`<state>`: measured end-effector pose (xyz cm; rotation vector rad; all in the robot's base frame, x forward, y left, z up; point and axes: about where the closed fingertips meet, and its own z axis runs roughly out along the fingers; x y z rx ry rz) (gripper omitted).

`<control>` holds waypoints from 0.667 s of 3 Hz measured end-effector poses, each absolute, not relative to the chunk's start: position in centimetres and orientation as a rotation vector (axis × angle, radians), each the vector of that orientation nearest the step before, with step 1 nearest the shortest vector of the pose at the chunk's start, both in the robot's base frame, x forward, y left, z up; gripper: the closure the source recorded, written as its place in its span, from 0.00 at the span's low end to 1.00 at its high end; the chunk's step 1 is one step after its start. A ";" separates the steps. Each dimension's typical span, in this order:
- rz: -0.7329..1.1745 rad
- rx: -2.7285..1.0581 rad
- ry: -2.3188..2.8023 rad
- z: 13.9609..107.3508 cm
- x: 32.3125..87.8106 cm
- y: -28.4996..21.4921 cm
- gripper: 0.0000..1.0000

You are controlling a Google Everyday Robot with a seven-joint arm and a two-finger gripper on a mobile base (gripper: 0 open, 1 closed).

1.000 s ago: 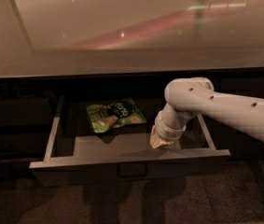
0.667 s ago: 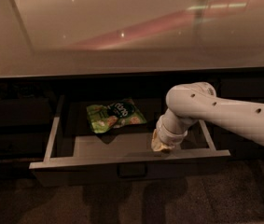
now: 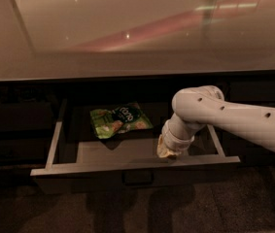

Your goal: Open top drawer

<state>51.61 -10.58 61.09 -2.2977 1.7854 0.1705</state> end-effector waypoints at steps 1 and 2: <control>0.171 -2.298 1.785 61.1 51.6 -10.6 0.34; 0.171 -2.298 1.785 61.1 51.6 -10.6 0.11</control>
Offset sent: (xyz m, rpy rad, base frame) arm 0.0000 0.0000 0.0000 0.0000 0.0001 0.0000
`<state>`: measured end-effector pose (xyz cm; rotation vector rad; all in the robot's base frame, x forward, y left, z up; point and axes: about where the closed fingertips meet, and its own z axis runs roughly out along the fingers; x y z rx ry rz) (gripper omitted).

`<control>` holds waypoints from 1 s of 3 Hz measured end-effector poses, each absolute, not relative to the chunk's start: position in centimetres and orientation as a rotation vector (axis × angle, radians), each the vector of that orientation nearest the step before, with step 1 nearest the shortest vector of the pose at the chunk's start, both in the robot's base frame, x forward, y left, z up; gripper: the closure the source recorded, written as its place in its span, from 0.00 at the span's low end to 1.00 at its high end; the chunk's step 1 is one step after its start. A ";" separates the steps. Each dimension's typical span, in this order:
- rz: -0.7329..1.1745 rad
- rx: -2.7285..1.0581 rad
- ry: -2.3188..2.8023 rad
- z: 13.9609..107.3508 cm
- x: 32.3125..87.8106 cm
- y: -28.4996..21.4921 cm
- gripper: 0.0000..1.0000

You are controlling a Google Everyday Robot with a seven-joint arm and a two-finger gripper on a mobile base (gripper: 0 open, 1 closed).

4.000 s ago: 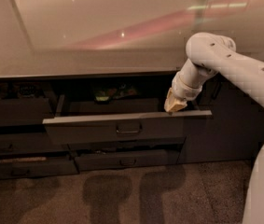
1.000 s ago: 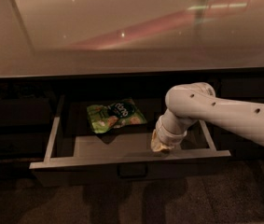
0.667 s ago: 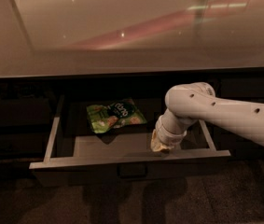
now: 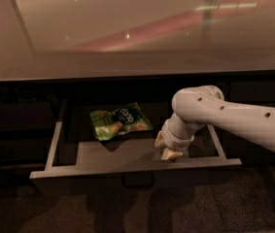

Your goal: Open top drawer

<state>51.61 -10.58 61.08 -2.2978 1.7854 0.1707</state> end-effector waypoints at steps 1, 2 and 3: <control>0.186 -2.299 1.786 61.1 51.7 -10.5 0.00; 0.188 -2.299 1.786 61.1 51.7 -10.5 0.00; 0.179 -2.350 1.757 59.6 49.0 -9.8 0.00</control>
Offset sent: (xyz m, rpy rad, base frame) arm 0.0000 0.0000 0.0000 0.0000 0.0000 0.0000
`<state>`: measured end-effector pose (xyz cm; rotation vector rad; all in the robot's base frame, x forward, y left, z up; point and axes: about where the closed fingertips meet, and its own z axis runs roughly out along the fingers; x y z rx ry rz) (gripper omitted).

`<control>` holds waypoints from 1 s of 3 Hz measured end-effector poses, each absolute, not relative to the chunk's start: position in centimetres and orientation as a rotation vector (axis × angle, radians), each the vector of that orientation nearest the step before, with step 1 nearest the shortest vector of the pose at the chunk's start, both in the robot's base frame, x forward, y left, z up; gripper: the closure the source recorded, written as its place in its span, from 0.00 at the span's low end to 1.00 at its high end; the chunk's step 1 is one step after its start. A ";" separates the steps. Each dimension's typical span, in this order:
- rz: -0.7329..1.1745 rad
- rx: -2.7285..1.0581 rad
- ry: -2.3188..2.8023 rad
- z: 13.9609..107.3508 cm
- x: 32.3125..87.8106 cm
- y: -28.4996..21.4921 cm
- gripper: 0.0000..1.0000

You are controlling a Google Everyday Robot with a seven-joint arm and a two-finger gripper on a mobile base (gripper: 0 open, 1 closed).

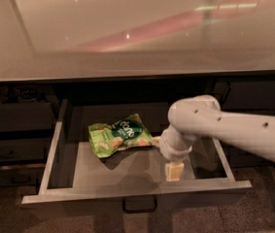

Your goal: Open top drawer

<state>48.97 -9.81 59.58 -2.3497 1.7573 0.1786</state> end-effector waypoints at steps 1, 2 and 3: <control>0.157 -2.371 1.736 58.6 46.4 -9.8 0.00; 0.140 -2.385 1.727 57.4 43.7 -10.2 0.00; 0.131 -2.400 1.727 56.8 42.2 -10.5 0.00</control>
Offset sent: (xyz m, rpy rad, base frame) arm -0.1122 -0.0140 -0.0459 -0.0463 -0.0405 0.0483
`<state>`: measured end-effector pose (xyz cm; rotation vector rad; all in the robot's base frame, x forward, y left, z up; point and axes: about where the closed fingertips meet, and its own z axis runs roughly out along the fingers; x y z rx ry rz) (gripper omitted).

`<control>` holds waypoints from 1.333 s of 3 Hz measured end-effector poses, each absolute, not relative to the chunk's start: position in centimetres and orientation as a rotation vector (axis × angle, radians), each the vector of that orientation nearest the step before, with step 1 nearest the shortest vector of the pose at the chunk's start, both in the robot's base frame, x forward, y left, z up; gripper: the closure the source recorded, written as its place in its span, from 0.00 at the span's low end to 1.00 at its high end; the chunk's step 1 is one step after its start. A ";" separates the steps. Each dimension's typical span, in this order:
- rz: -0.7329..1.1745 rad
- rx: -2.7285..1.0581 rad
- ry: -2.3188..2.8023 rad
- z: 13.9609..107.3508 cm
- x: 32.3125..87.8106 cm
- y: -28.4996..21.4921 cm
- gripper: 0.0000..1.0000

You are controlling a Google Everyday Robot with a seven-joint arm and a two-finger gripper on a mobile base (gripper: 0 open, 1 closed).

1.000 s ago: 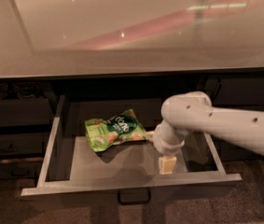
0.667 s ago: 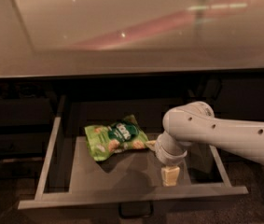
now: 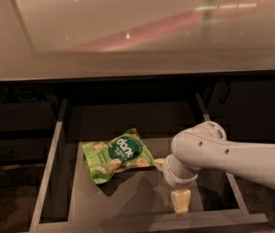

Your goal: Open top drawer

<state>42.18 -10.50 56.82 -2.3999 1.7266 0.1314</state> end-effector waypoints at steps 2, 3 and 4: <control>0.086 -2.371 1.688 60.5 41.9 -9.8 0.00; -0.016 -2.329 1.646 66.2 40.7 -9.0 0.00; -0.042 -2.327 1.644 66.9 40.7 -9.0 0.00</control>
Offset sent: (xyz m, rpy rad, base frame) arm -0.0077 0.0189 0.1071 0.0614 -0.1502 0.0142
